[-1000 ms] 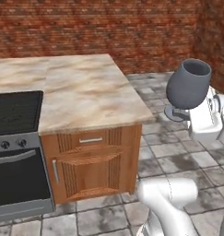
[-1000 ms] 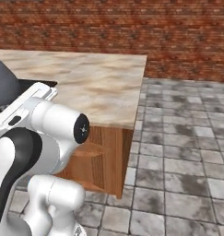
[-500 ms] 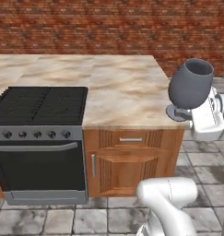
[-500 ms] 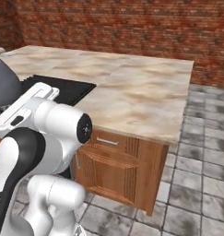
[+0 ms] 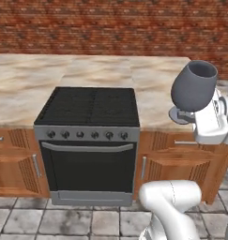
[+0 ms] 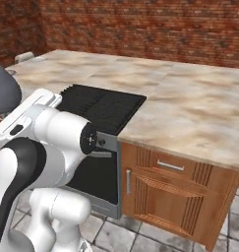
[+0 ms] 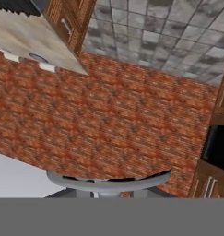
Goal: Retrieve the wine glasses from the counter and place one next to each plate.
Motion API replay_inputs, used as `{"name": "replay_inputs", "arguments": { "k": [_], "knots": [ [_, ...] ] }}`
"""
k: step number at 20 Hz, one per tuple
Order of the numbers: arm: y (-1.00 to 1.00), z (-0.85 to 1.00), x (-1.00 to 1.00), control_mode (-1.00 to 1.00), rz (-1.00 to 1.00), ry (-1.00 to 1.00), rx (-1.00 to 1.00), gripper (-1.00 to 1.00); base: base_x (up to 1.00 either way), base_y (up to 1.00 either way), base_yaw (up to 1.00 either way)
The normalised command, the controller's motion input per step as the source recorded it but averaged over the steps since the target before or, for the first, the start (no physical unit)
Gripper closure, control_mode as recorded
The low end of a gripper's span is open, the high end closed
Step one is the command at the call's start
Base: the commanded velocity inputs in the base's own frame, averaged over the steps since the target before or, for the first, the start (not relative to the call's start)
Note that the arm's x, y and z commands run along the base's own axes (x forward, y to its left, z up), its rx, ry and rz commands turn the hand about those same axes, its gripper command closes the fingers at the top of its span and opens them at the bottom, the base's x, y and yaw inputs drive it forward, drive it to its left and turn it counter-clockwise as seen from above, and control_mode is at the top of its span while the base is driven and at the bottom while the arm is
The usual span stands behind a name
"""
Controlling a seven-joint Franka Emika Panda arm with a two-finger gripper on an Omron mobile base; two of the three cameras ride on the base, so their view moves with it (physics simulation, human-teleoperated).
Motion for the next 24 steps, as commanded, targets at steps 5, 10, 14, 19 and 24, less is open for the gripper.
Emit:
{"name": "replay_inputs", "arguments": {
  "k": [5,10,14,19,24],
  "knots": [
    [0.0,0.0,0.0,1.0,0.0,0.0,0.0,1.0,0.17,1.0,0.07],
    [0.0,0.0,0.0,1.0,0.0,0.0,0.0,1.0,0.25,1.0,0.02],
    [0.0,0.0,0.0,1.0,0.0,0.0,0.0,1.0,0.22,1.0,0.0],
    [0.0,0.0,0.0,1.0,0.0,0.0,0.0,1.0,0.29,1.0,0.0],
    [0.0,0.0,0.0,1.0,0.0,0.0,0.0,1.0,0.36,1.0,0.0]
  ]
}}
